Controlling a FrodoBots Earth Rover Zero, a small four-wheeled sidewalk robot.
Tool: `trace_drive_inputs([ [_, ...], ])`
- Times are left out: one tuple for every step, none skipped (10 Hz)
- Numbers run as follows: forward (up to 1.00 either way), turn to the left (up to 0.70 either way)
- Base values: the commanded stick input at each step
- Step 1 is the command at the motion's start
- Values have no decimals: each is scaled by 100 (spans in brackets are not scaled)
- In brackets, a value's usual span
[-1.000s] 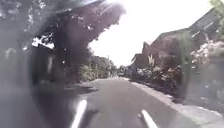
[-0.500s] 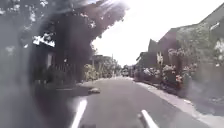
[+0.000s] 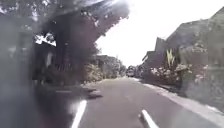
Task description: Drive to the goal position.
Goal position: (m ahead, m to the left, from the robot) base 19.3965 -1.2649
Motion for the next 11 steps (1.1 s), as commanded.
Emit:
trace_drive_inputs([
  [100,-39],
  [100,-30],
  [100,-8],
  [100,0],
  [100,0],
  [100,0],
  [100,0],
  [100,0],
  [100,0],
  [100,0],
  [100,0],
])
